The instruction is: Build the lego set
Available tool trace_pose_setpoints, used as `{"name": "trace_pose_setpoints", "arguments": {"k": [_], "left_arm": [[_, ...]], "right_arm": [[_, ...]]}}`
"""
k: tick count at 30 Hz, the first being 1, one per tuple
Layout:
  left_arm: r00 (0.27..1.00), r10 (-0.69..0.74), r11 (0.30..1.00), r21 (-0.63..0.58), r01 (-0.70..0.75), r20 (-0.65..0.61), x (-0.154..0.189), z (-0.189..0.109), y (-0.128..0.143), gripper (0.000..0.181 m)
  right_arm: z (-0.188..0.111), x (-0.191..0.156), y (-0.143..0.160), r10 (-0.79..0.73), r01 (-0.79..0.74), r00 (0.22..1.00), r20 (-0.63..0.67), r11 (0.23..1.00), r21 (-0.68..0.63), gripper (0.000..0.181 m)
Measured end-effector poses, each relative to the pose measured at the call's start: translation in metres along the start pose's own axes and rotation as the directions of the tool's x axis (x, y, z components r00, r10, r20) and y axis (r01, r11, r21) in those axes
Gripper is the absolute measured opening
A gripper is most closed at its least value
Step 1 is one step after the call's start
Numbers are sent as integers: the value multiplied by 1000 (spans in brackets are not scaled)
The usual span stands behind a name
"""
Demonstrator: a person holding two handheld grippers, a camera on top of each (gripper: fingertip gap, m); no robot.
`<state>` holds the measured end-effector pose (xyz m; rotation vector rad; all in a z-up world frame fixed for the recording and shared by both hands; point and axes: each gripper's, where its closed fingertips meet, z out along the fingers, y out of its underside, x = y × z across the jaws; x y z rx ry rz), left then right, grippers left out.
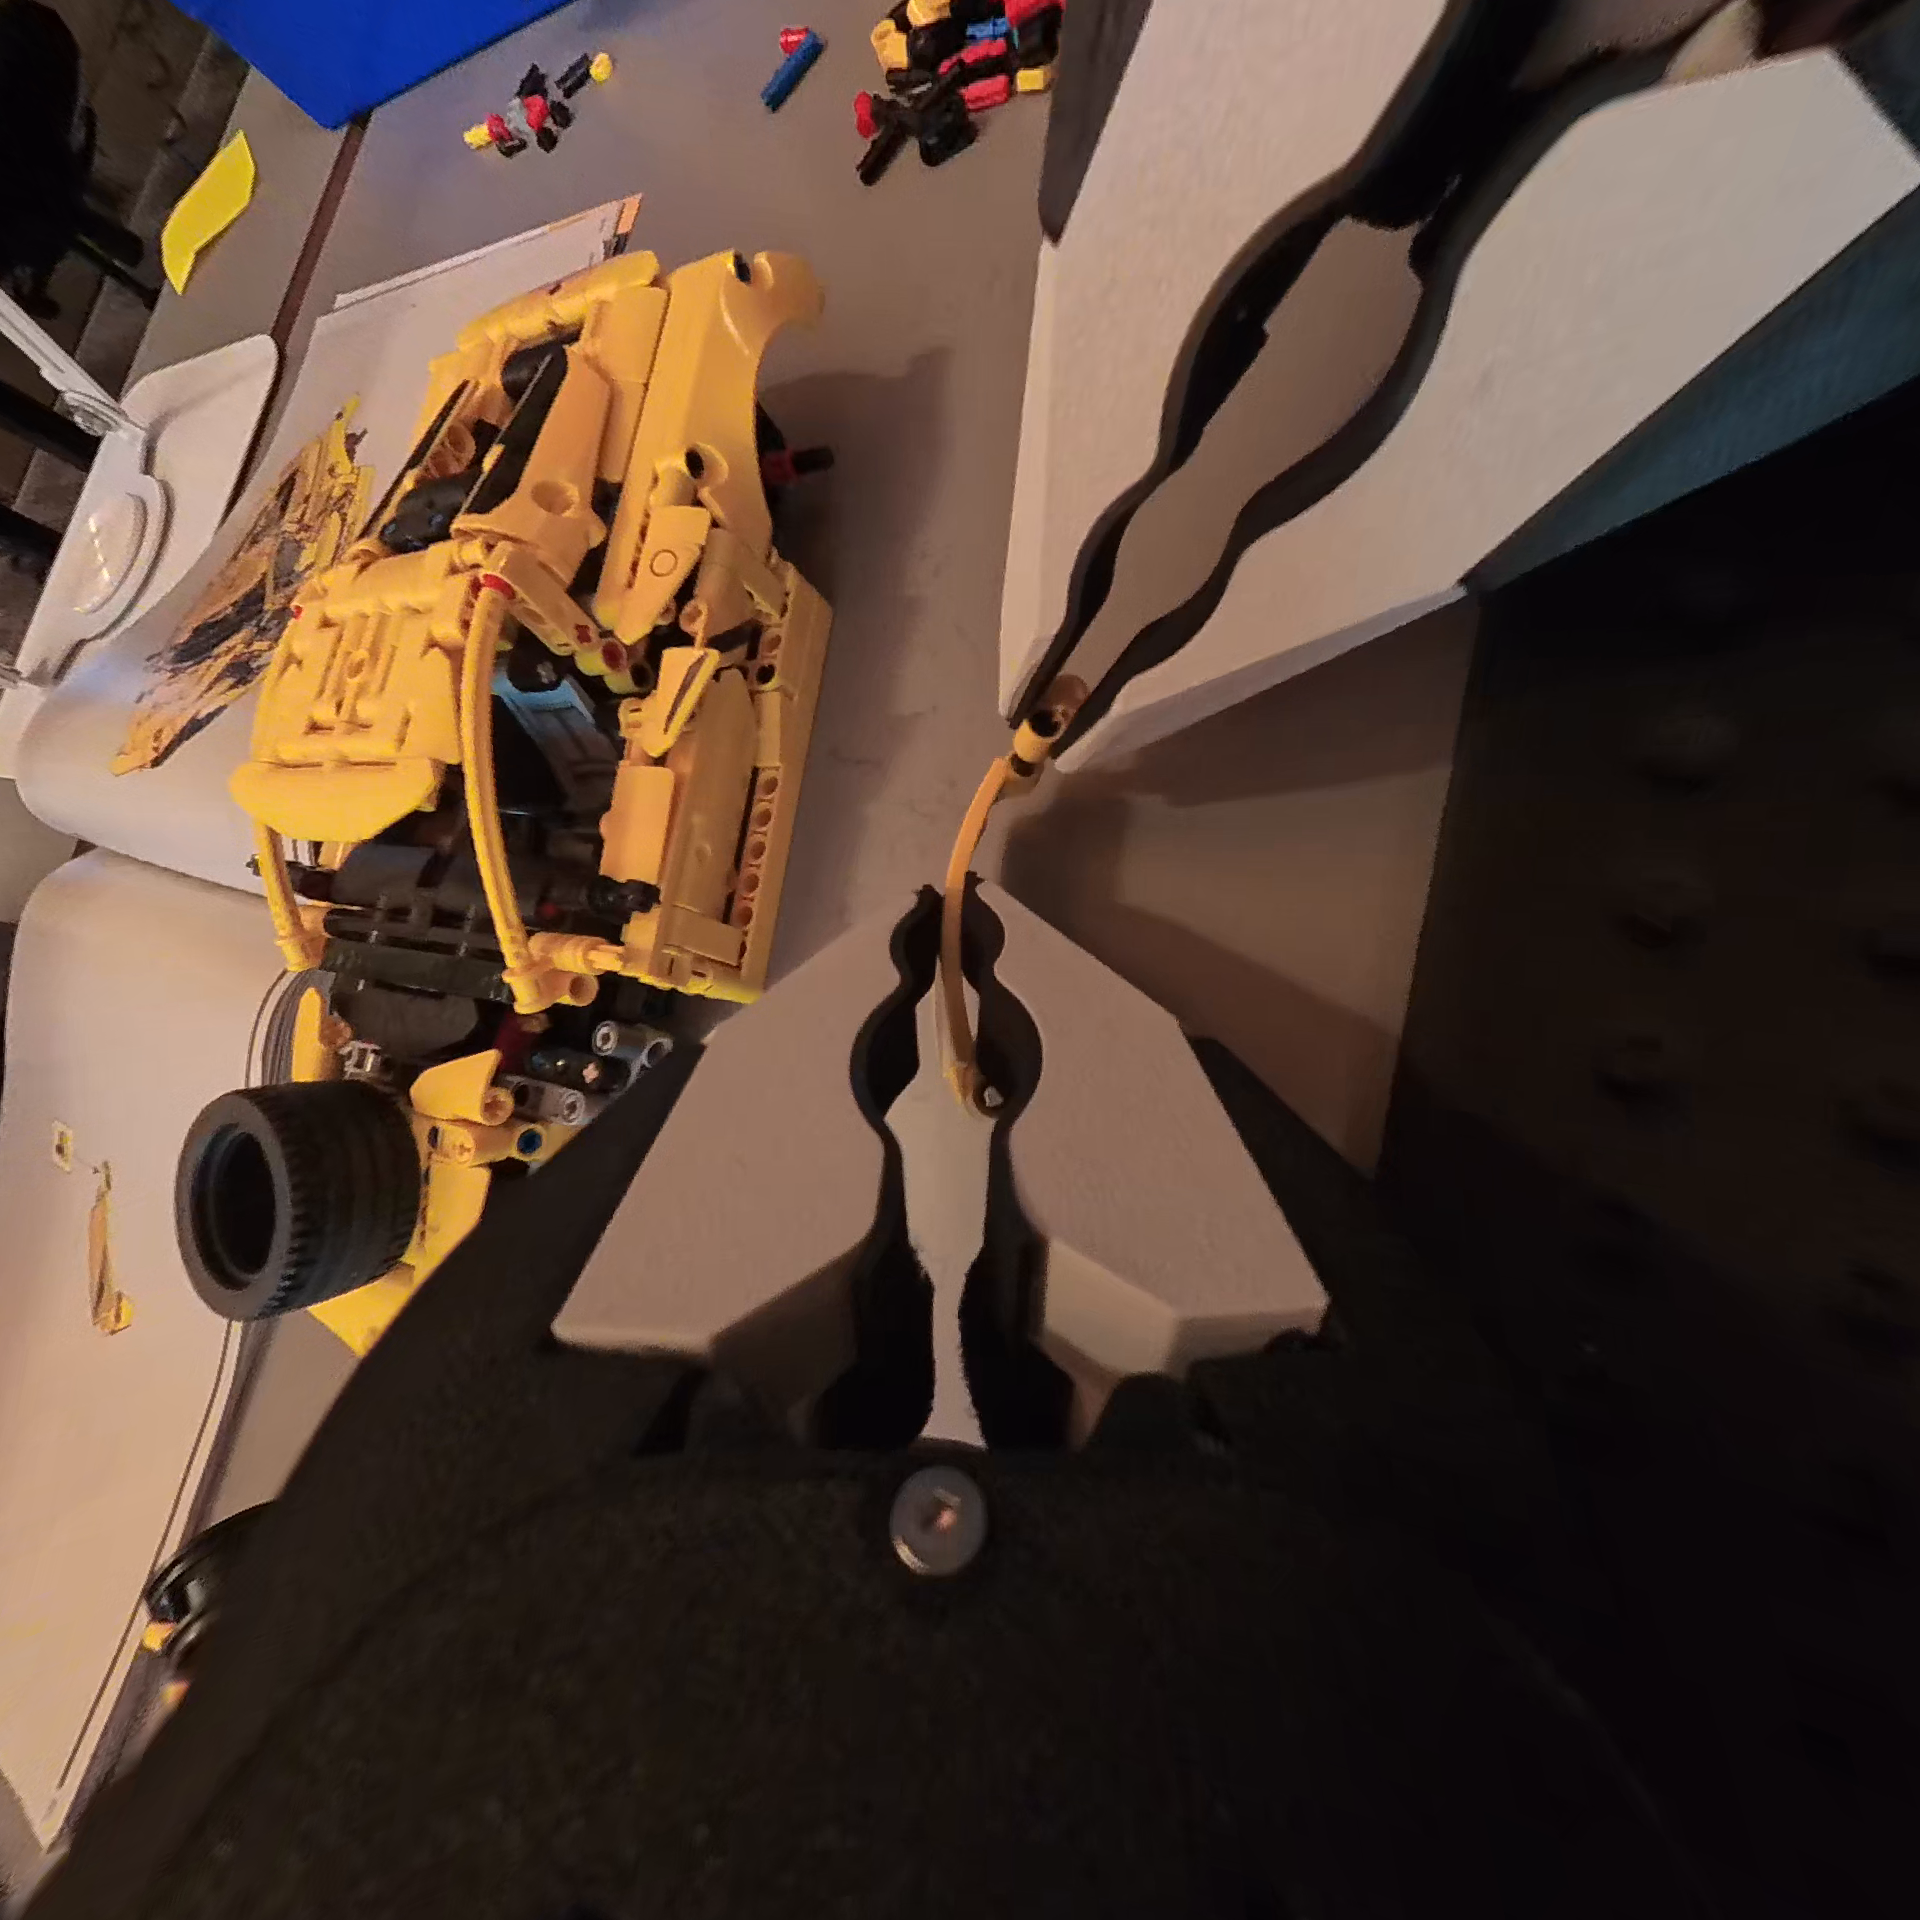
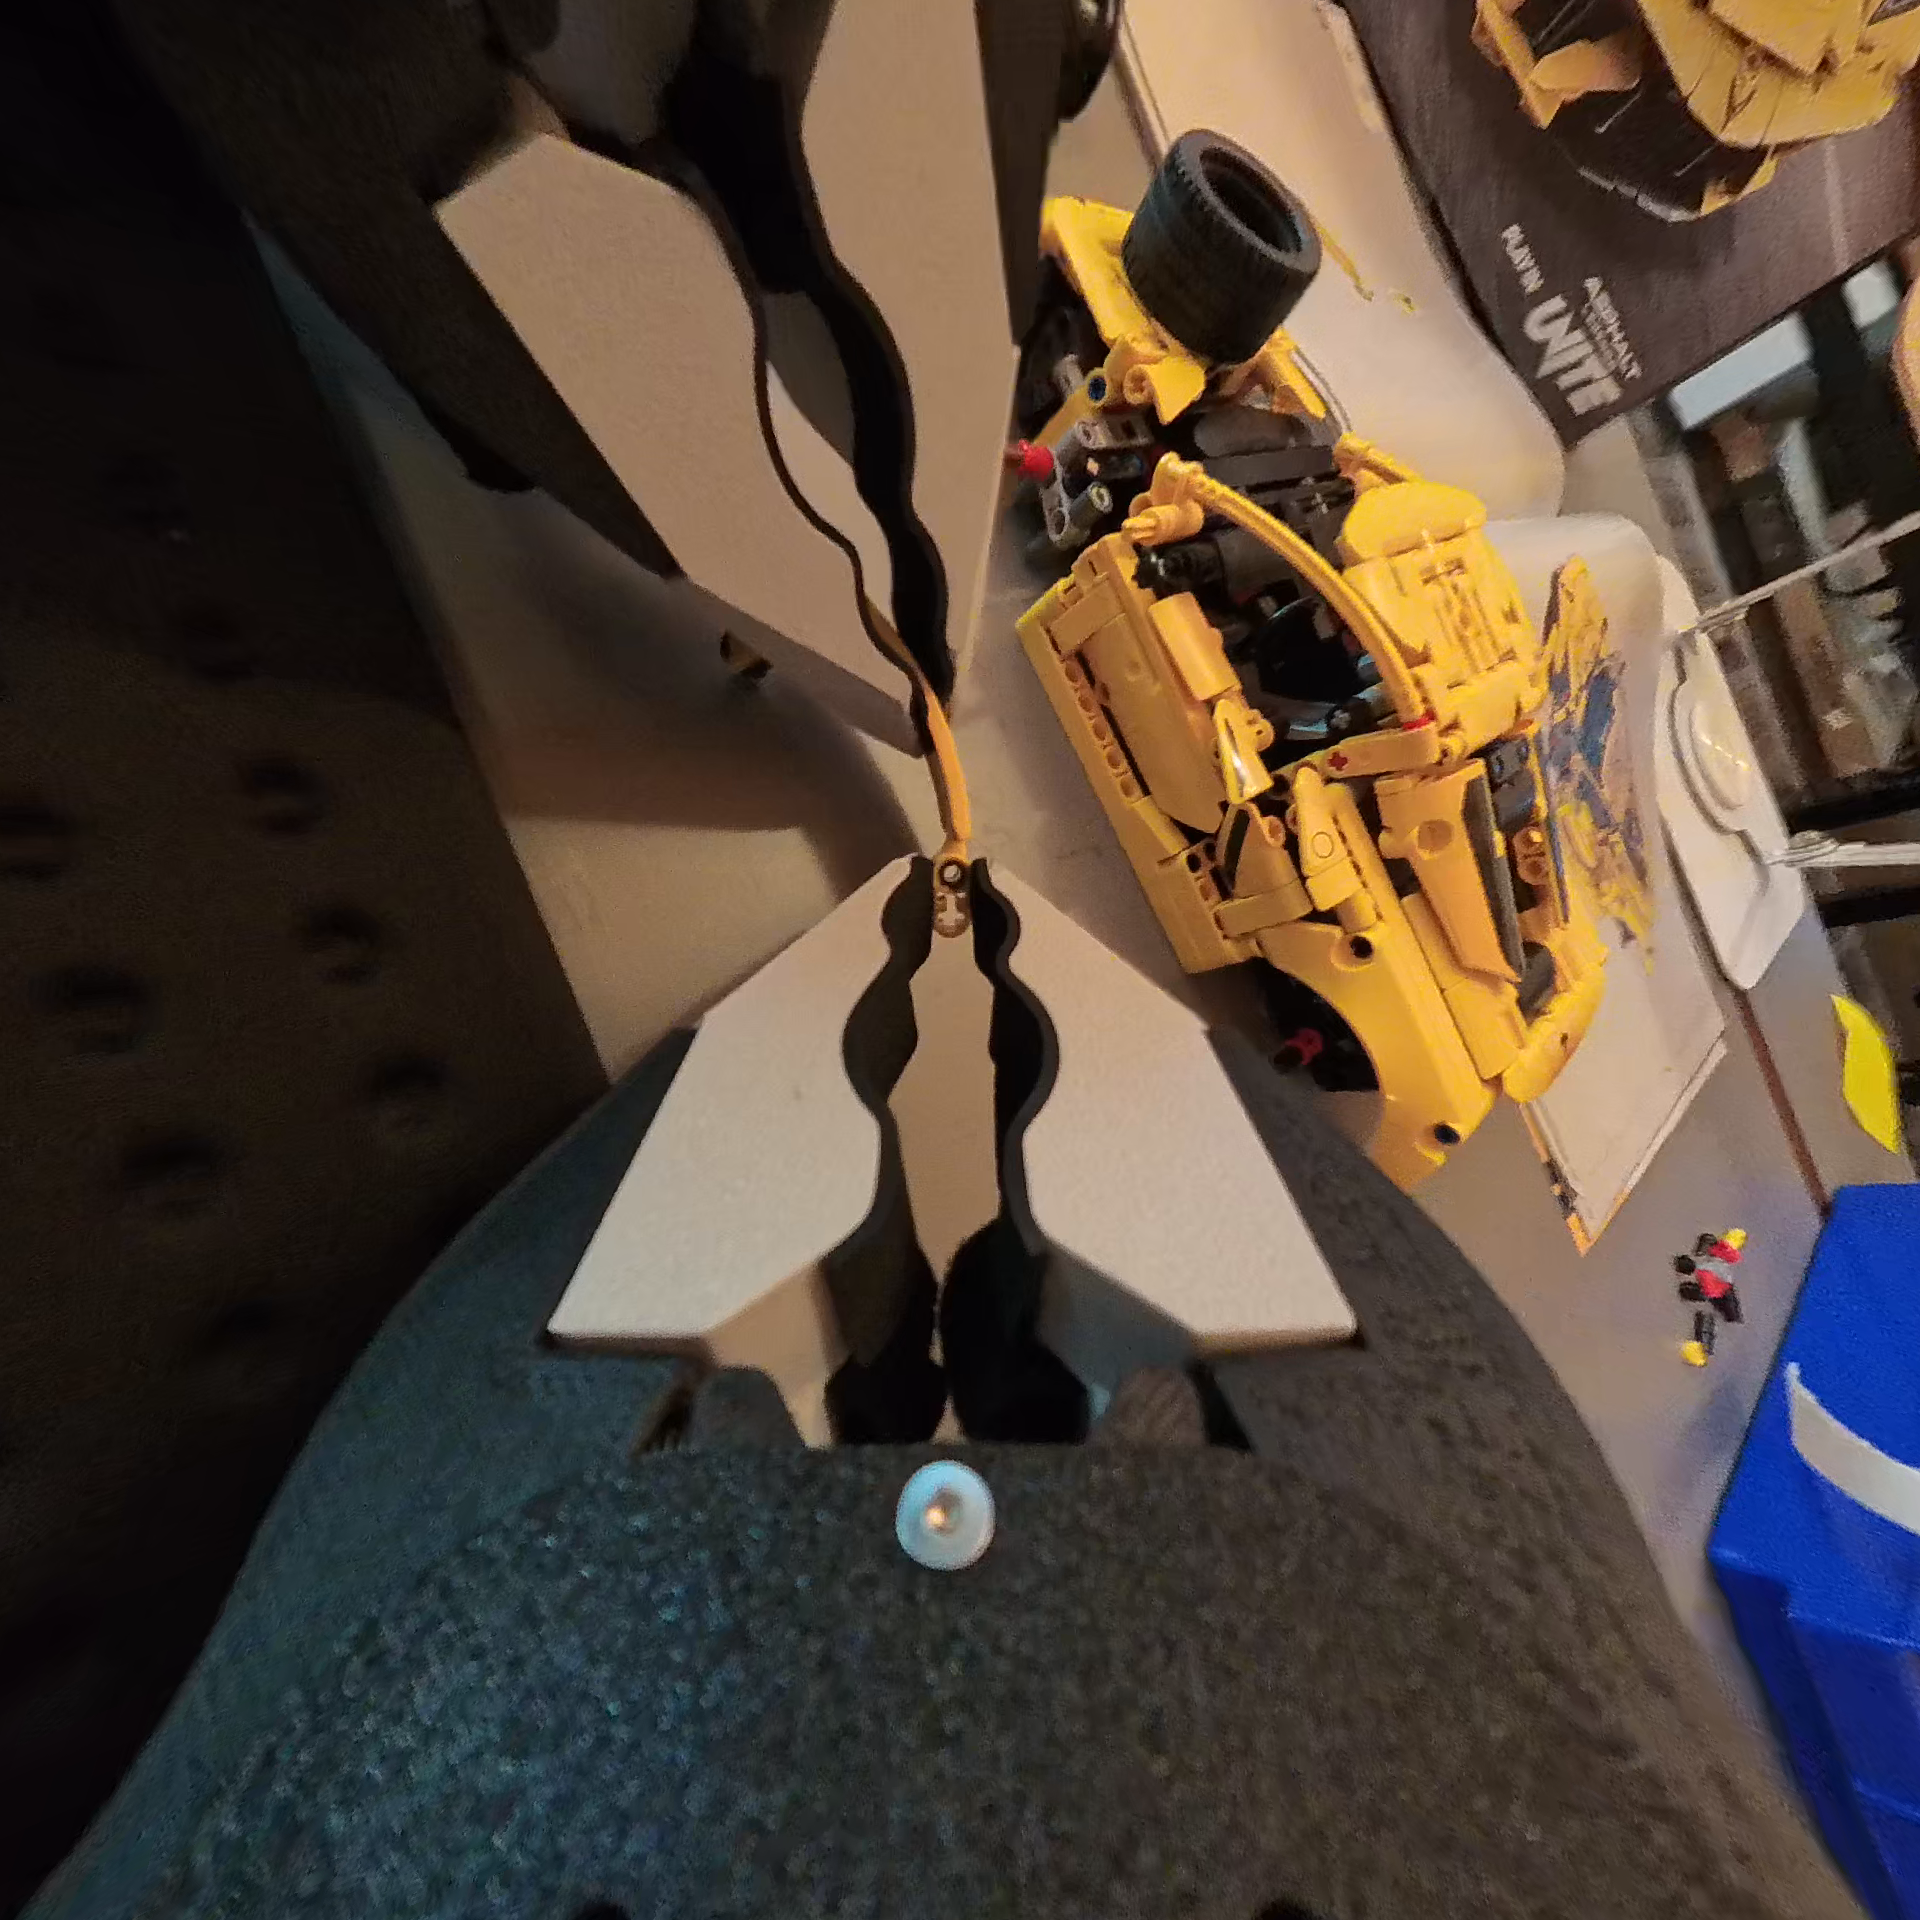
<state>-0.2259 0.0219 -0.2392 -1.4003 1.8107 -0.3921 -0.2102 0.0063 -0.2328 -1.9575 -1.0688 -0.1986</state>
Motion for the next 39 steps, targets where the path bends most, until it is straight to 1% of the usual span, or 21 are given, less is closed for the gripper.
{"name": "trace_pose_setpoints", "arguments": {"k": [5,6,9,12,14,16,17,18,19,20,21,22,25,27,29,31,32,33,34,37,39], "left_arm": [[997,-71,997,0,72,-38,0,1,2,2],[996,-73,997,-2,73,-44,1,2,2,3],[994,-98,995,-5,98,-53,0,3,3,3],[994,-99,995,-5,99,-54,-1,4,4,3],[990,-120,993,-4,120,-67,-1,4,4,3],[983,-165,986,-6,165,-82,-3,5,6,2],[980,-180,984,-9,180,-87,-3,5,7,2],[978,-183,983,-3,184,-101,-2,5,6,2],[977,-191,981,-7,191,-99,-3,5,7,2],[974,-205,979,-10,205,-101,-4,6,8,2],[967,-232,973,-14,232,-107,-5,6,10,2],[960,-255,967,-13,255,-116,-6,6,10,2],[954,-270,963,-13,271,-126,-5,6,11,3],[933,-322,946,-7,325,-160,-4,5,12,3],[918,-356,933,-12,359,-175,-6,3,15,3],[916,-349,935,-4,355,-196,-3,3,14,3],[912,-349,934,0,358,-217,0,2,13,13],[910,-352,932,14,363,-221,-1,0,11,24],[911,-353,928,42,370,-214,-6,-5,9,28],[900,-376,893,173,415,-218,-24,-26,-3,28],[916,-321,898,230,376,-242,-26,-40,-13,28]], "right_arm": [[4,-1,2,93,-93,995,48,996,-2,6],[6,-2,6,109,-107,992,64,994,-31,6],[7,0,6,107,-105,993,52,994,-36,6],[7,1,3,46,-45,999,5,998,-36,6],[8,2,3,91,-90,995,34,996,-26,6],[9,4,5,187,-185,979,80,982,-29,6],[11,4,8,221,-217,970,103,975,-47,6],[17,-1,17,239,-225,961,136,968,-114,8],[20,1,16,220,-205,968,124,971,-123,7],[20,2,15,158,-142,981,113,980,-137,6],[20,6,12,94,-83,992,85,989,-120,6],[20,6,11,93,-83,992,87,991,-108,6],[21,4,12,238,-224,955,179,970,-95,6],[15,3,8,318,-316,912,260,947,-51,6],[7,2,-4,340,-364,886,315,931,18,6],[6,3,-5,352,-383,878,325,923,36,6],[5,2,-6,355,-391,872,337,919,42,6],[4,4,-7,365,-403,868,336,914,49,6],[3,7,-8,375,-417,864,335,907,60,6],[-1,10,-11,419,-479,826,378,874,77,6],[-7,6,-20,436,-534,769,468,840,94,6]]}}
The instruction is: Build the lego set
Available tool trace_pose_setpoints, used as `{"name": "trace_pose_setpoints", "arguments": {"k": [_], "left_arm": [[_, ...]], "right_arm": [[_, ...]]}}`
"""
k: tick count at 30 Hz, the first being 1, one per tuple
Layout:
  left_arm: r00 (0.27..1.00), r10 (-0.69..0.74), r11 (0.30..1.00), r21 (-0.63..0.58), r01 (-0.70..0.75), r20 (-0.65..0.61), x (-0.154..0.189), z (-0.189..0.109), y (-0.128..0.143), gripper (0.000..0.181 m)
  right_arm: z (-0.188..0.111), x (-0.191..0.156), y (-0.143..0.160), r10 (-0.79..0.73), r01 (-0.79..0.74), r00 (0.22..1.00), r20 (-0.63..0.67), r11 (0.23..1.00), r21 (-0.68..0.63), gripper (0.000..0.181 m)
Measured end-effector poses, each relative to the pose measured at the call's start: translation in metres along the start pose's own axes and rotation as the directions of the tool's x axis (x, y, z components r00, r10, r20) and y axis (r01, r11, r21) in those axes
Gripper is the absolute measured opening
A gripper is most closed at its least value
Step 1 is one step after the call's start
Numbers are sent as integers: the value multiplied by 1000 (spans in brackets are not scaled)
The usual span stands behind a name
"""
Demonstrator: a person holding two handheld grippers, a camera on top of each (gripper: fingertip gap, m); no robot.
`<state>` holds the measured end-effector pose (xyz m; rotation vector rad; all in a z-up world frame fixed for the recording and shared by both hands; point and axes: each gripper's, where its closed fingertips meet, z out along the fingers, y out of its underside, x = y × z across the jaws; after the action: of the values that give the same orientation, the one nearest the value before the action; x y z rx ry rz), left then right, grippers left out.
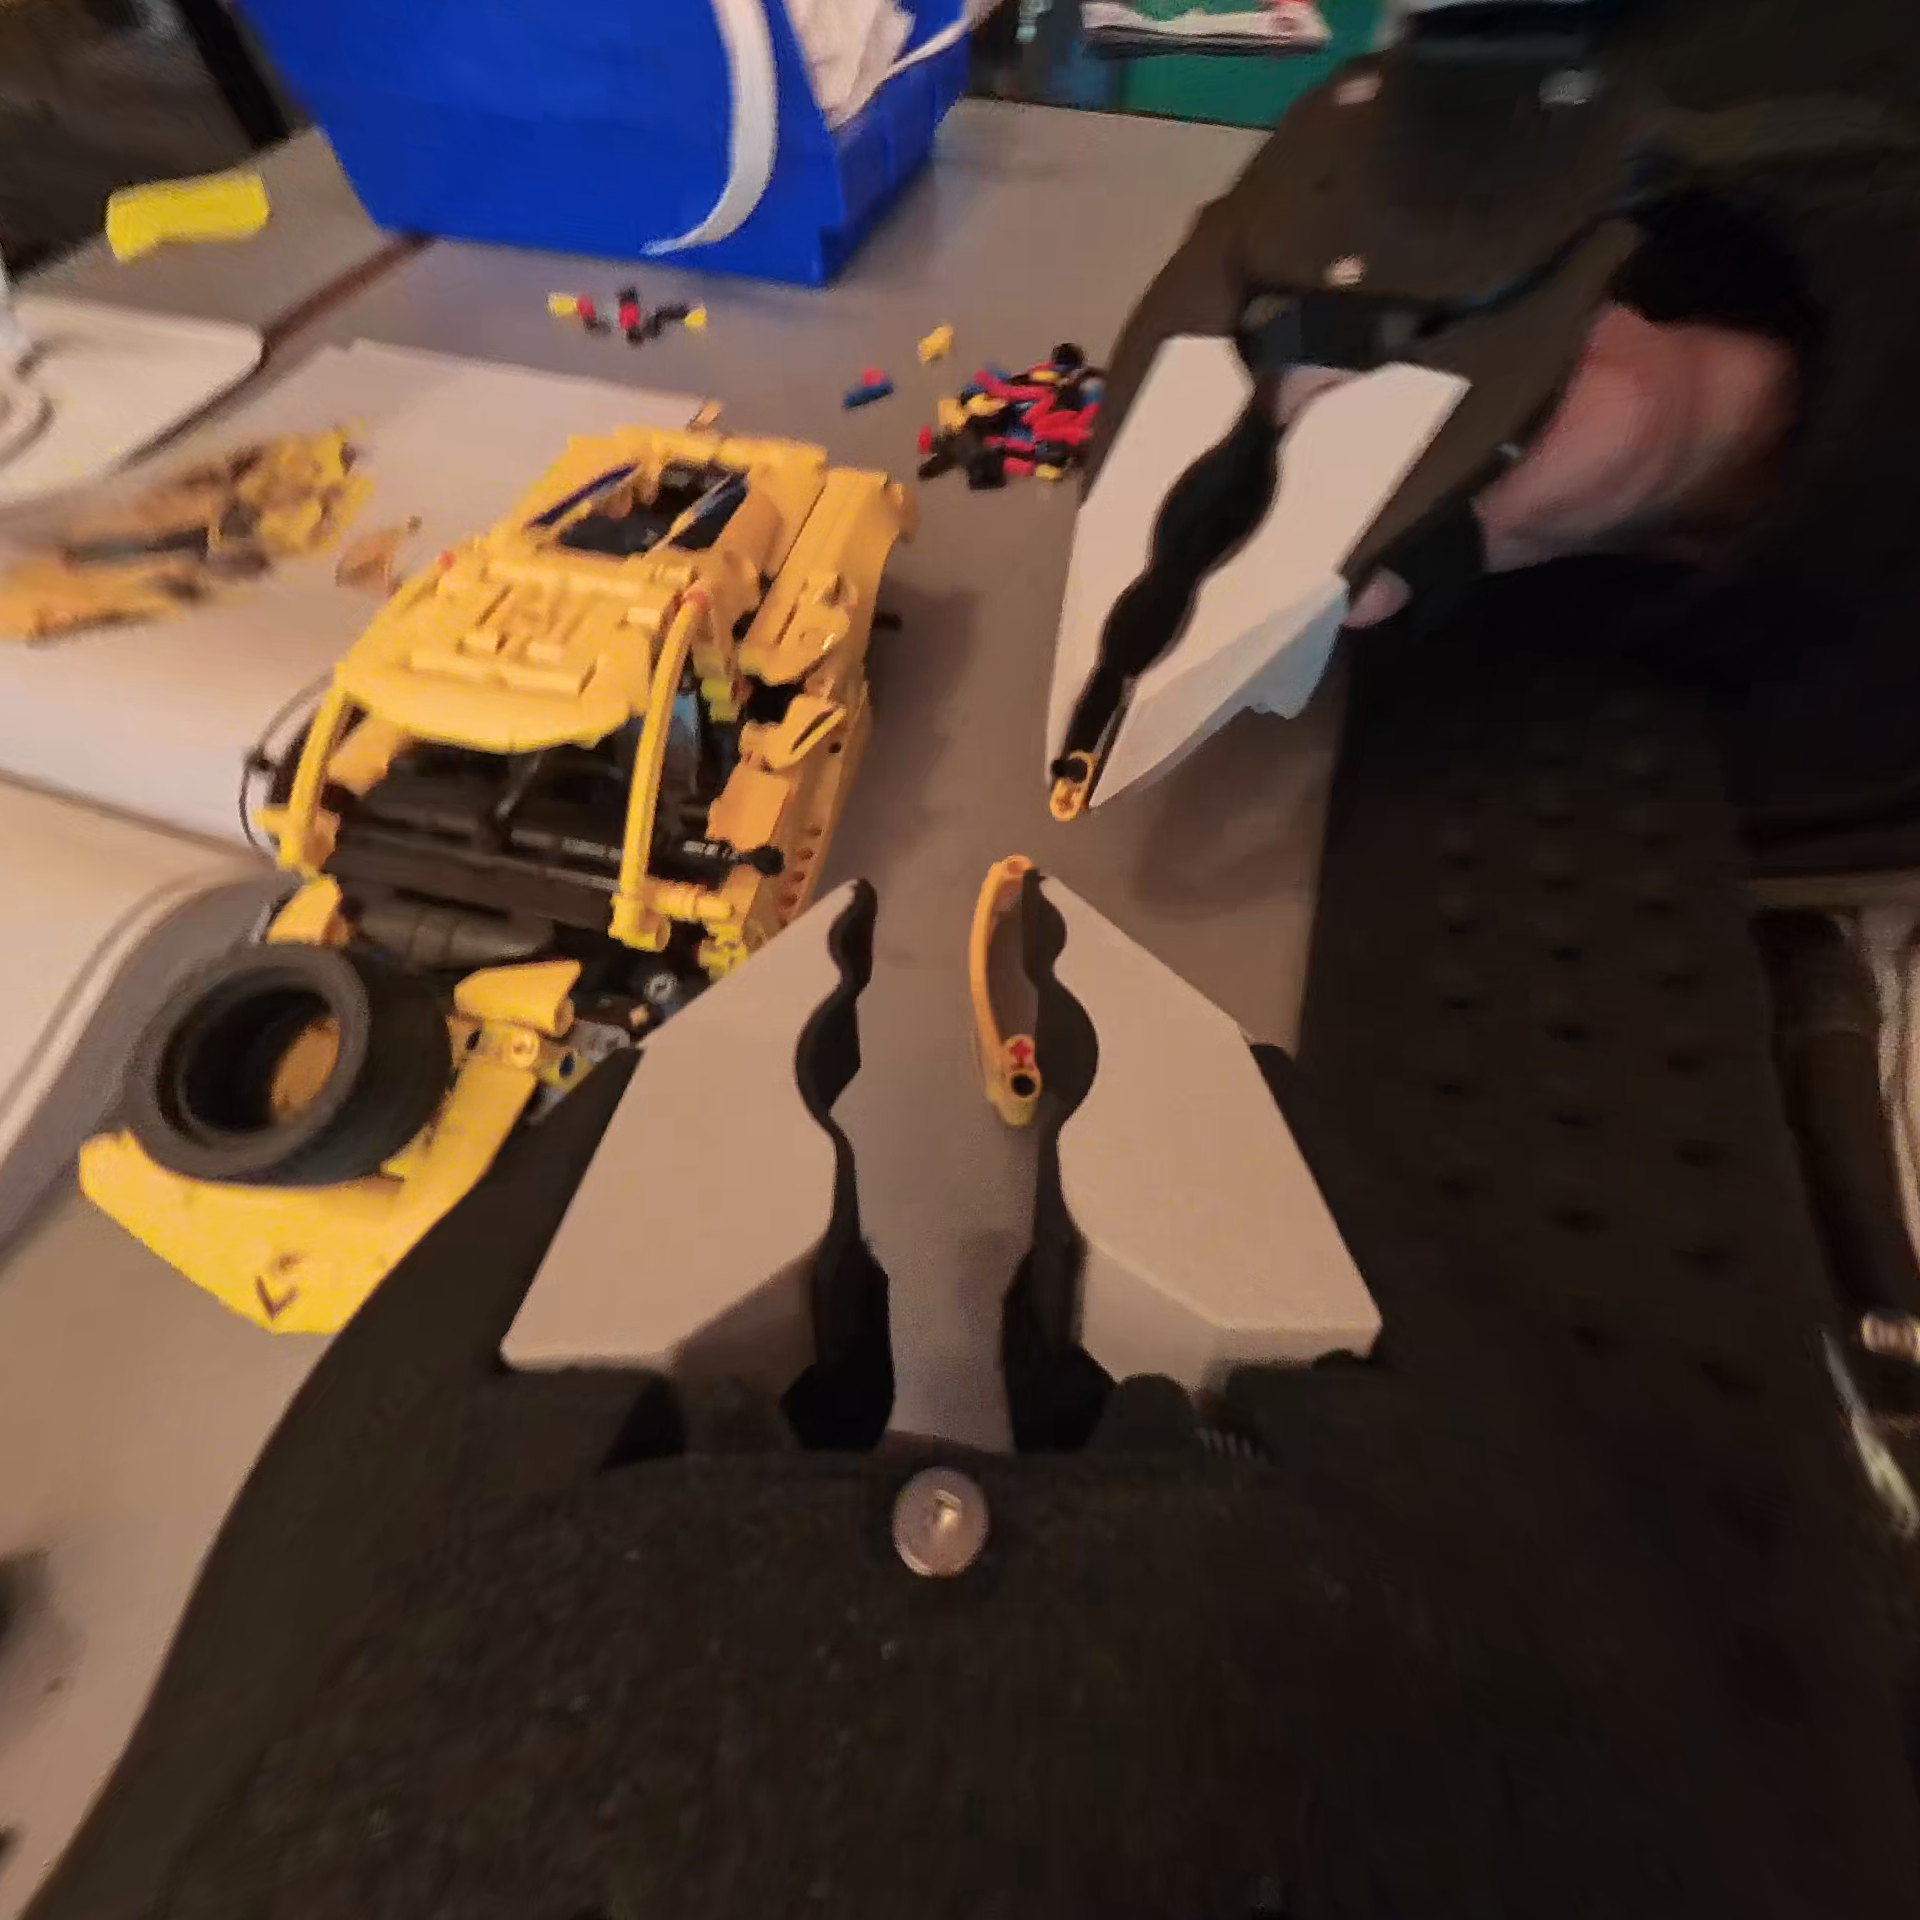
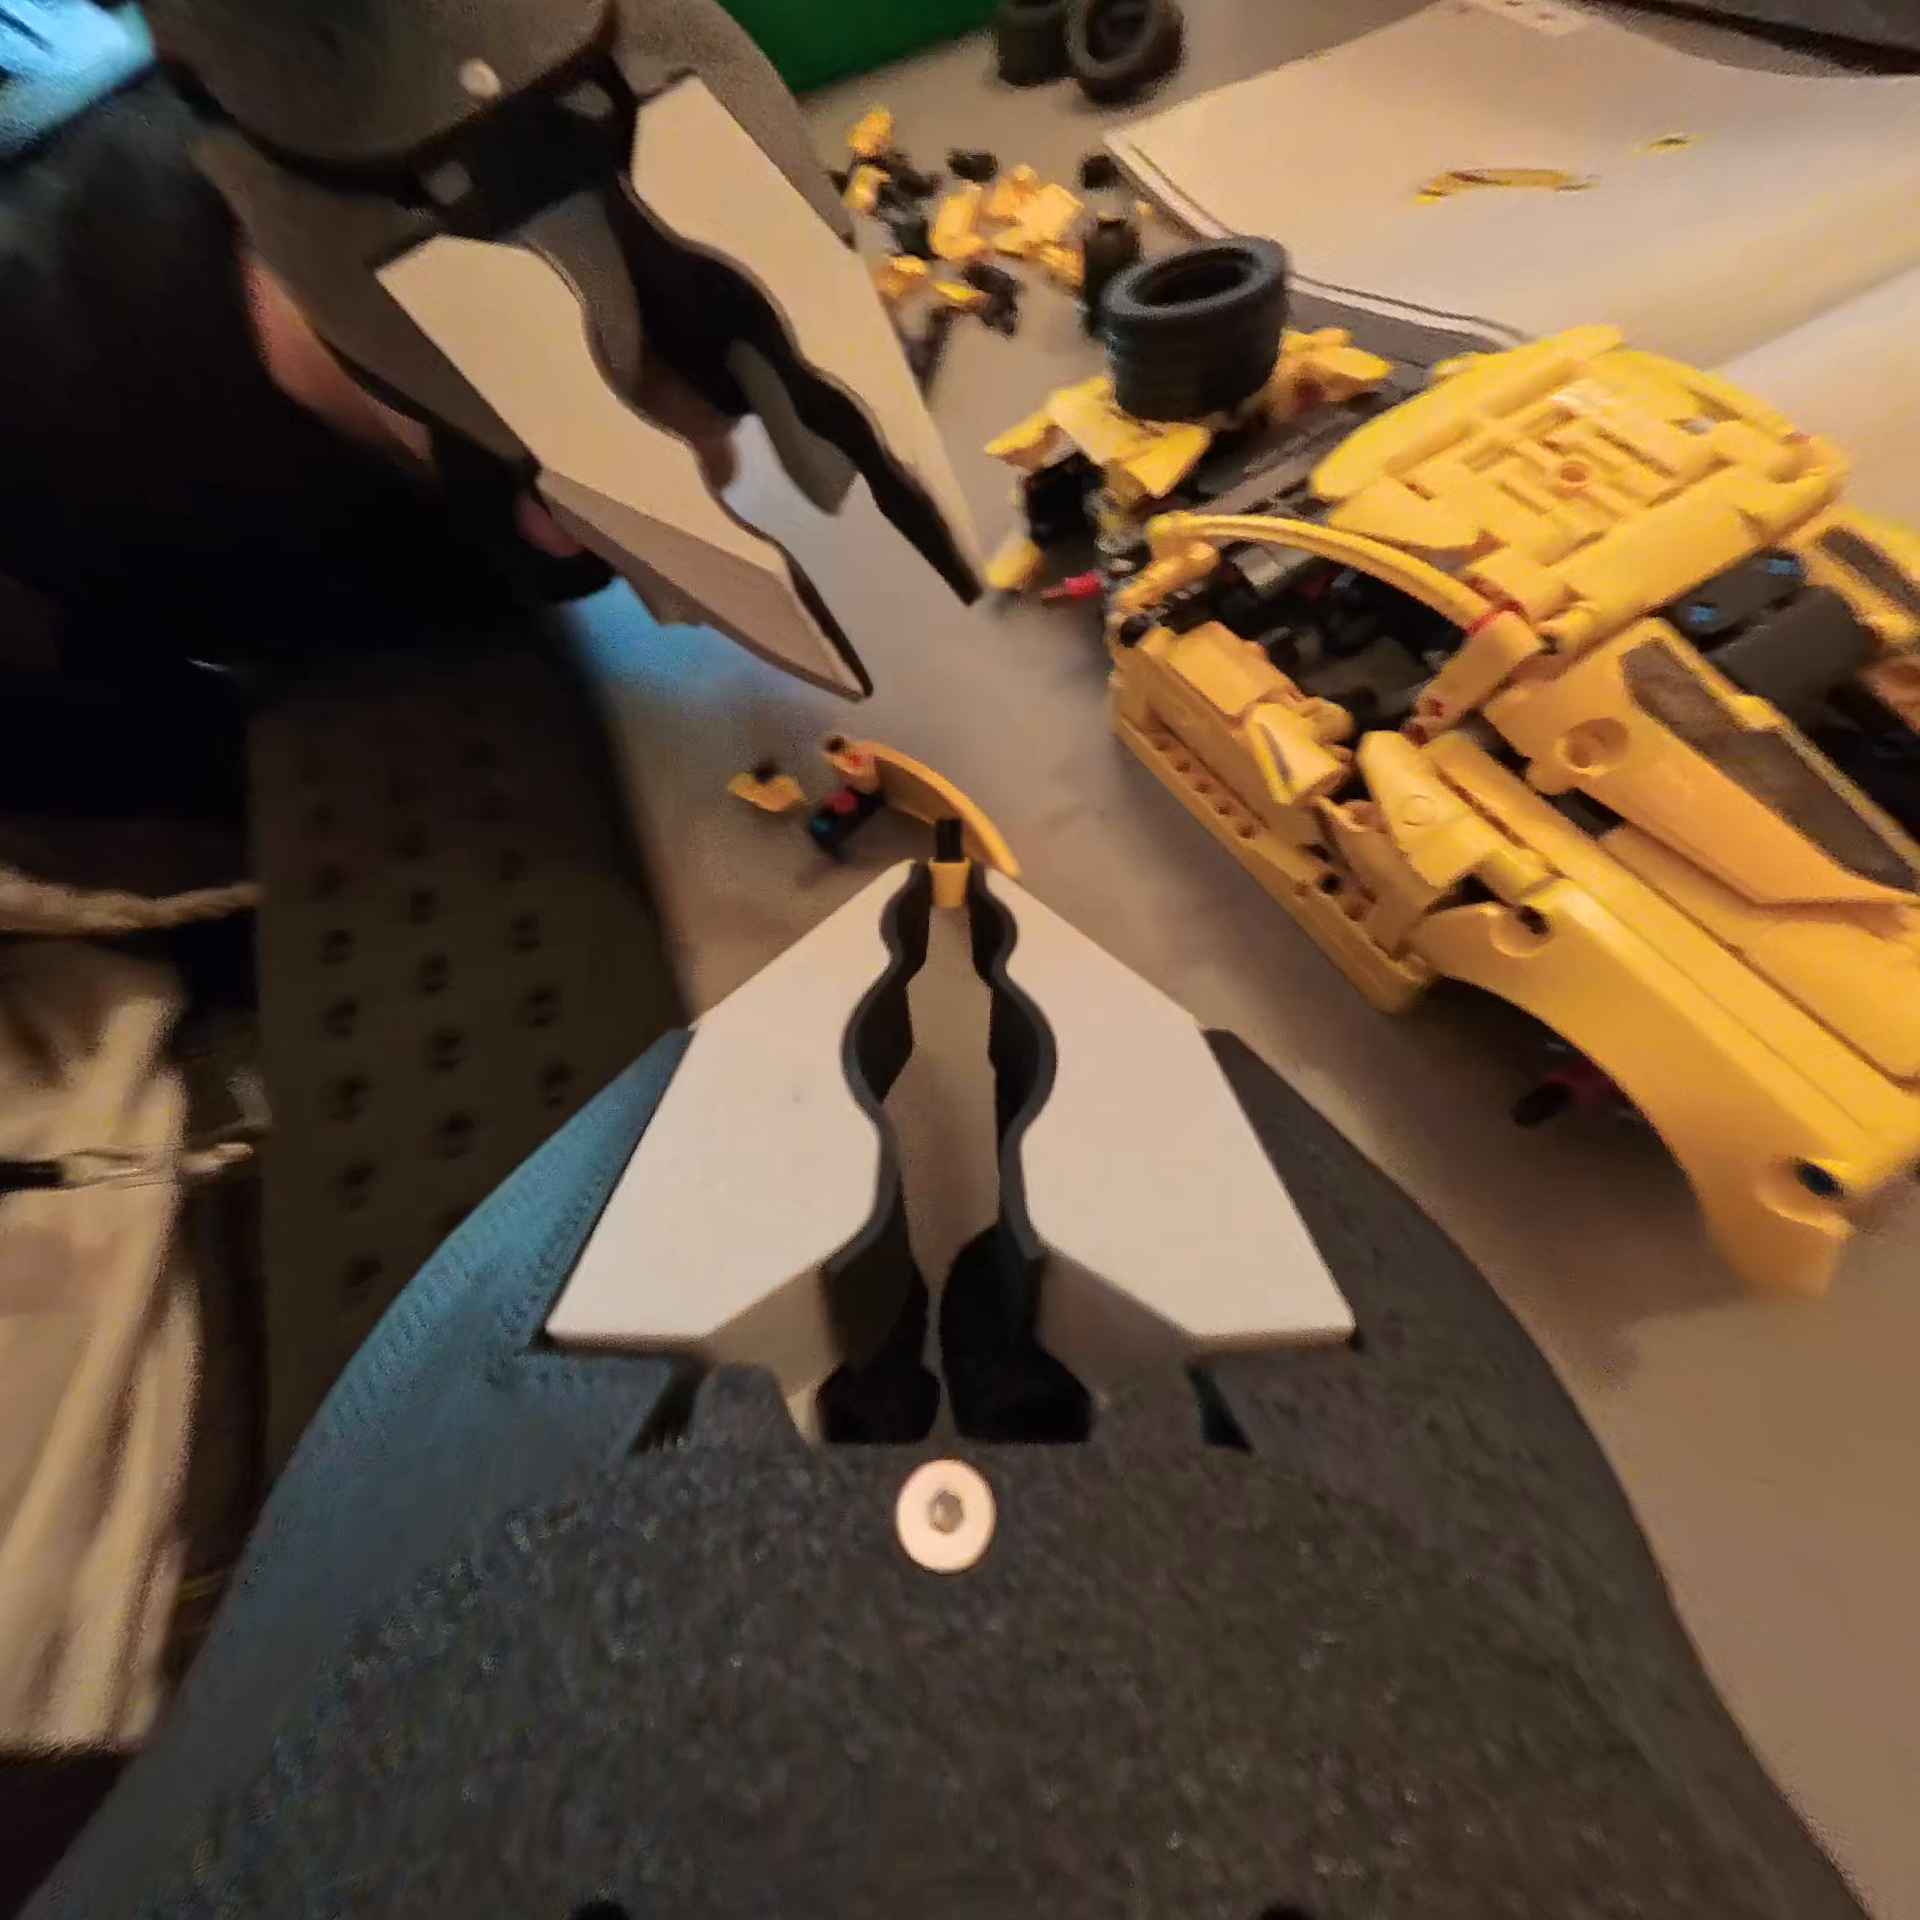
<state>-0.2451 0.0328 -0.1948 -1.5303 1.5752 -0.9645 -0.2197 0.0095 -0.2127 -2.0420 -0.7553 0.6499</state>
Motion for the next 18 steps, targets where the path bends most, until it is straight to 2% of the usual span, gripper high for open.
{"name": "trace_pose_setpoints", "arguments": {"k": [2,4,5,7,9,12,15,18], "left_arm": [[990,142,989,-31,-143,-23,12,-3,-5,28],[963,268,957,-112,-267,-2,13,-8,-3,22],[956,292,950,-123,-289,11,9,-13,-5,20],[960,276,951,-129,-281,-52,13,-21,-10,21],[941,309,934,-143,-327,-136,27,-23,-12,21],[894,415,891,-121,-437,-171,45,-22,-22,20],[910,347,929,-52,-367,-225,53,-23,-40,16],[927,273,953,-56,-296,-256,48,-18,-41,15]], "right_arm": [[0,-16,-3,74,-74,986,150,997,-3,6],[-3,-22,-10,150,-157,960,236,988,13,6],[-4,-24,-16,177,-193,946,272,981,33,6],[-7,-34,-22,211,-238,909,359,971,31,6],[-7,-39,-25,208,-234,903,376,972,22,6],[-10,-47,-32,211,-242,881,423,970,21,6],[-10,-50,-29,180,-196,897,404,981,-1,6],[-10,-56,-27,124,-124,918,375,992,-25,6]]}}
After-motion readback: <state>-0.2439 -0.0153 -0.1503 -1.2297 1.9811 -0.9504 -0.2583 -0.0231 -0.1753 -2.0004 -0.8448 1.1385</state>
